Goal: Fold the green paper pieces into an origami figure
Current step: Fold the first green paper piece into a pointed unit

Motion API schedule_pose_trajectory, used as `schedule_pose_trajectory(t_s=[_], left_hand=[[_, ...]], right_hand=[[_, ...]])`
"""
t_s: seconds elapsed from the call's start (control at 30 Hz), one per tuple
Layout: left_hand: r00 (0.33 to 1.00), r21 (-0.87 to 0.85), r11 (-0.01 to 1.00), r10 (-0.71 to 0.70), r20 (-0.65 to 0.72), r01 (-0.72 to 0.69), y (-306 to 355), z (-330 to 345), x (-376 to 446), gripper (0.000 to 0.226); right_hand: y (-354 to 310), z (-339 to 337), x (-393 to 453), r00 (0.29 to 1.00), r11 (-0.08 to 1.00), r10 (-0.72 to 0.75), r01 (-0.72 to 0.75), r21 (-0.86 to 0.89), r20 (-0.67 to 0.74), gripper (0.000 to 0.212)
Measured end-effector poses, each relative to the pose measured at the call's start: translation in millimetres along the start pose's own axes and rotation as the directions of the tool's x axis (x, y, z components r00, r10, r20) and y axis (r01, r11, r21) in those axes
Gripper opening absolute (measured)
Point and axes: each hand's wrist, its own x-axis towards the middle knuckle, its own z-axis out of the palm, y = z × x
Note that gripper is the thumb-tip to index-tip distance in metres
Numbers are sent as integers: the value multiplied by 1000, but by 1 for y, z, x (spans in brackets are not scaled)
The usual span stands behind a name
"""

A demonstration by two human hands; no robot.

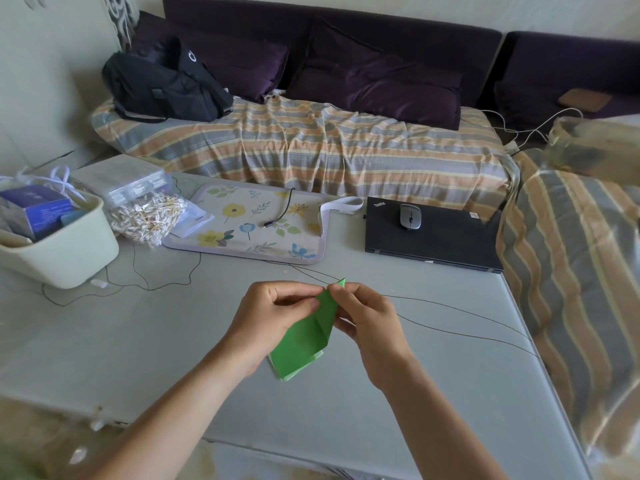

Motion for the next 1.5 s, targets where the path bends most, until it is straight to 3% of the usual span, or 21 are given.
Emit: schedule_pose_trajectory(t_s=[0.4, 0.8, 0.9, 1.07, 1.2, 1.5], left_hand=[[1000, -21, 1000, 2, 19, -1, 3, 1, -2, 22], [998, -47, 998, -49, 48, 51, 3, 3, -1, 23], [997, -80, 994, -75, 24, 77, 4, 4, -1, 21], [995, -176, 980, -101, -13, 97, 5, 1, 1, 22], [994, -189, 977, -104, -26, 97, 7, 1, -1, 22], [982, -222, 964, -169, -84, 147, 6, 3, 0, 21]], right_hand=[[-4, -1, 1, 999, 1000, -12, 13, 13, -35, 15], [-2, -2, 4, 988, 999, -27, 34, 42, -154, 19], [-3, -2, 3, 991, 998, -24, 31, 52, -129, 16], [-9, -4, -2, 992, 996, 87, -87, -14, 86, 17], [-8, -4, -1, 995, 997, 77, -76, -22, 64, 8], [-6, -1, 0, 1000, 996, 8, -7, -90, 14, 15]])
